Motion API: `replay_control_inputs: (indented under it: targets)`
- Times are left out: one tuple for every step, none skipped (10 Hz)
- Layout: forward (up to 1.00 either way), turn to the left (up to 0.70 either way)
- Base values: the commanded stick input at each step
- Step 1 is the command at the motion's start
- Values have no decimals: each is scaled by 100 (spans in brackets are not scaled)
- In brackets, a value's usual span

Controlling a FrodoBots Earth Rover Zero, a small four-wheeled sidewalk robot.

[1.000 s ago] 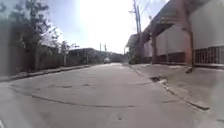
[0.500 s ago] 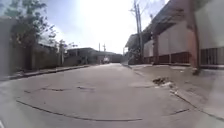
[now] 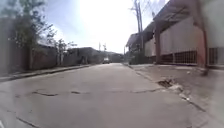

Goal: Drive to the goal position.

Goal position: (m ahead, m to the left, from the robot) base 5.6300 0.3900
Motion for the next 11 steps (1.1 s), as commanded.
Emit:
replay_control_inputs:
  targets:
    - [70,0]
    - [70,0]
    - [70,0]
    - [70,0]
    - [70,0]
    - [70,0]
    - [70,0]
    - [70,0]
    - [70,0]
    - [70,0]
    - [70,0]
